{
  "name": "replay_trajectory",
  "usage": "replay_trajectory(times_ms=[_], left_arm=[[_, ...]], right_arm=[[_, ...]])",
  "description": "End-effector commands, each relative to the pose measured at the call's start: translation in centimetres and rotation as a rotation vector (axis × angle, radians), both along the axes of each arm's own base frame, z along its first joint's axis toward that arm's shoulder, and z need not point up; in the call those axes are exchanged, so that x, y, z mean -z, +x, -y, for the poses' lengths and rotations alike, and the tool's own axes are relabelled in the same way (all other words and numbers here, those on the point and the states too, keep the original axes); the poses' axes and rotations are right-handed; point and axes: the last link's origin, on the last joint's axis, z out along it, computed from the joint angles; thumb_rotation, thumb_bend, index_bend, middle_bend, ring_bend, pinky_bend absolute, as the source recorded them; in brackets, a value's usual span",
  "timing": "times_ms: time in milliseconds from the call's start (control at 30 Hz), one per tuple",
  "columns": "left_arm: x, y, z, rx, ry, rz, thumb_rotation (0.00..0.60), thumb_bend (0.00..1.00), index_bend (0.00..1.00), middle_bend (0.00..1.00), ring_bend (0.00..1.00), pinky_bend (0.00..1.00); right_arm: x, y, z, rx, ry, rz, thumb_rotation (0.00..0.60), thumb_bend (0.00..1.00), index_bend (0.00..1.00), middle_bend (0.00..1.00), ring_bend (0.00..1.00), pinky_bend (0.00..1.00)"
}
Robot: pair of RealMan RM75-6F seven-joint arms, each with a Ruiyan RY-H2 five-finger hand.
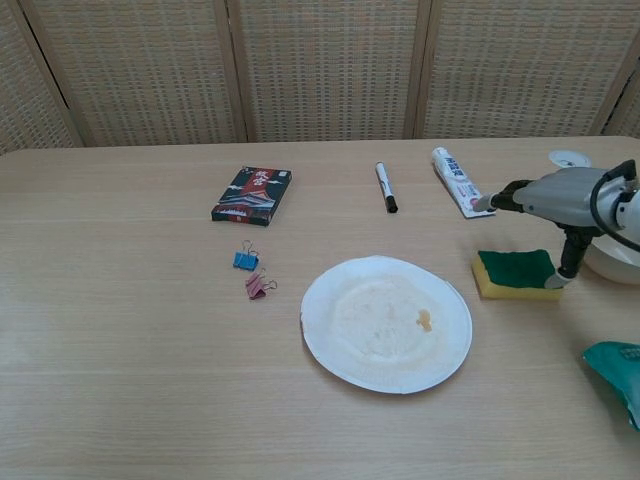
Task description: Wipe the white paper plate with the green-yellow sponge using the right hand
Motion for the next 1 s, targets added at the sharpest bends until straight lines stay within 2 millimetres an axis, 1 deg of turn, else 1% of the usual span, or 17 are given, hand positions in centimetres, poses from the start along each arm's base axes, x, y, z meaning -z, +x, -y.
replay_trajectory(times_ms=[33, 200, 433, 533, 600, 733, 833, 900, 1000], left_arm=[[-0.1, -0.1, -0.2, -0.006, 0.000, 0.001, 0.600, 0.00, 0.00, 0.00, 0.00, 0.00], [-0.3, -0.2, -0.4, -0.015, 0.005, 0.006, 0.600, 0.00, 0.00, 0.00, 0.00, 0.00], [-0.4, -0.4, -0.5, -0.024, 0.005, 0.007, 0.600, 0.00, 0.00, 0.00, 0.00, 0.00], [-0.5, -0.4, -0.5, -0.021, 0.010, 0.007, 0.600, 0.00, 0.00, 0.00, 0.00, 0.00], [-0.5, -0.3, -0.5, -0.021, 0.011, 0.009, 0.600, 0.00, 0.00, 0.00, 0.00, 0.00], [-0.5, -0.4, -0.5, -0.024, 0.012, 0.012, 0.600, 0.00, 0.00, 0.00, 0.00, 0.00], [-0.5, -0.4, -0.5, -0.027, 0.010, 0.013, 0.600, 0.00, 0.00, 0.00, 0.00, 0.00], [-0.5, -0.4, -0.5, -0.027, 0.009, 0.011, 0.600, 0.00, 0.00, 0.00, 0.00, 0.00], [-0.5, -0.4, -0.5, -0.027, 0.008, 0.012, 0.600, 0.00, 0.00, 0.00, 0.00, 0.00]], right_arm=[[1.3, 0.1, 0.2, 0.003, 0.018, -0.017, 0.600, 0.04, 0.05, 0.11, 0.00, 0.24], [2.8, 0.2, 0.5, 0.004, 0.023, -0.018, 0.600, 0.05, 0.09, 0.16, 0.04, 0.30], [3.8, 0.0, 0.7, 0.006, 0.025, -0.022, 0.600, 0.06, 0.14, 0.21, 0.09, 0.35], [4.0, -0.1, 0.8, 0.000, 0.022, -0.026, 0.600, 0.09, 0.18, 0.26, 0.14, 0.40], [4.1, -0.1, 0.9, -0.002, 0.019, -0.025, 0.600, 0.12, 0.23, 0.31, 0.18, 0.45], [4.3, 0.0, 1.0, -0.021, -0.002, -0.018, 0.600, 0.16, 0.30, 0.38, 0.25, 0.49], [4.3, -0.1, 1.0, -0.036, -0.011, -0.022, 0.600, 0.19, 0.38, 0.46, 0.32, 0.53], [4.4, -0.2, 1.0, -0.035, -0.010, -0.019, 0.600, 0.21, 0.40, 0.48, 0.34, 0.55], [4.4, 0.0, 0.9, -0.048, -0.016, -0.005, 0.600, 0.21, 0.40, 0.49, 0.35, 0.55]])
